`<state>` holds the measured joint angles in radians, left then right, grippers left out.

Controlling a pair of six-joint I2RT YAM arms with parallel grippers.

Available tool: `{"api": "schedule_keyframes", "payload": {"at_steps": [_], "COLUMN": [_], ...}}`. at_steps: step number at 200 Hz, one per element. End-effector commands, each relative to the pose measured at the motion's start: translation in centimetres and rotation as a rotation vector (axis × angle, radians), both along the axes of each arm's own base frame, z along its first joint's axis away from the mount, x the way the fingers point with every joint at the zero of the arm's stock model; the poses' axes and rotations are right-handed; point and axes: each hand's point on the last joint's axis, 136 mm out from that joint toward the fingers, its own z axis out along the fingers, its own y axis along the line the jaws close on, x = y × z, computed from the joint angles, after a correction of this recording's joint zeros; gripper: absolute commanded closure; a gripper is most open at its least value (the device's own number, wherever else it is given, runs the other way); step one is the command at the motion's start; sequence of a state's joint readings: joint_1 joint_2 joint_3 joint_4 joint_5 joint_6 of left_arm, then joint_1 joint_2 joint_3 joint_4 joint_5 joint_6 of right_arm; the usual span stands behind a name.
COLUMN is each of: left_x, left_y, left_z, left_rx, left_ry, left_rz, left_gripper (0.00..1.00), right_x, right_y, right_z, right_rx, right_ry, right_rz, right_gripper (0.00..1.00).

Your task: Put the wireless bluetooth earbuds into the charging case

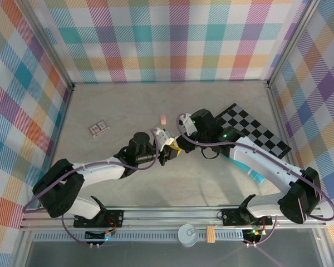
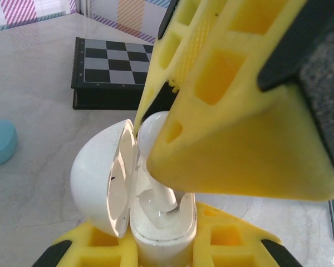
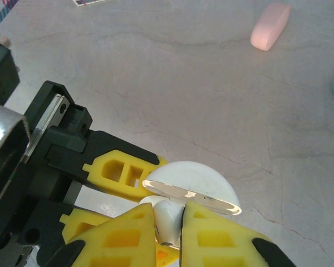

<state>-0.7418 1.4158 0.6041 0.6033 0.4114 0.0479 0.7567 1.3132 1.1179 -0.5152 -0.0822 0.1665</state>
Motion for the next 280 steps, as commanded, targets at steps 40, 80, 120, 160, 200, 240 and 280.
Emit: {"api": "schedule_keyframes", "payload": {"at_steps": [40,80,120,160,200,240,280], "left_x": [0.2,0.3,0.4,0.4,0.1,0.2,0.2], "left_y": [0.2,0.0,-0.1,-0.2,-0.2,0.0,0.0], "left_z": [2.5,2.2,2.1,2.5,2.8,3.0,3.2], "left_rx": [-0.057,-0.052,-0.054,-0.065,-0.075,-0.090,-0.102], "left_ry": [-0.052,-0.045,-0.044,-0.048,-0.058,-0.066,-0.072], "left_rz": [0.006,0.000,-0.002,-0.009,-0.014,-0.004,-0.001], "left_gripper": [0.94,0.94,0.94,0.94,0.94,0.94,0.94], "right_x": [-0.9,-0.7,-0.8,-1.4,-1.7,-2.1,-2.9], "right_y": [-1.1,-1.3,-1.4,-0.4,0.2,0.1,-0.1], "right_z": [-0.1,0.6,0.7,0.0,-0.9,-0.4,0.1], "right_rx": [-0.066,-0.074,-0.084,-0.077,-0.076,-0.062,-0.054], "right_ry": [-0.021,-0.041,-0.046,-0.008,0.024,0.023,0.027], "right_rz": [0.036,0.038,0.047,0.098,0.125,0.133,0.160], "right_gripper": [0.86,0.86,0.86,0.86,0.85,0.84,0.84]}}
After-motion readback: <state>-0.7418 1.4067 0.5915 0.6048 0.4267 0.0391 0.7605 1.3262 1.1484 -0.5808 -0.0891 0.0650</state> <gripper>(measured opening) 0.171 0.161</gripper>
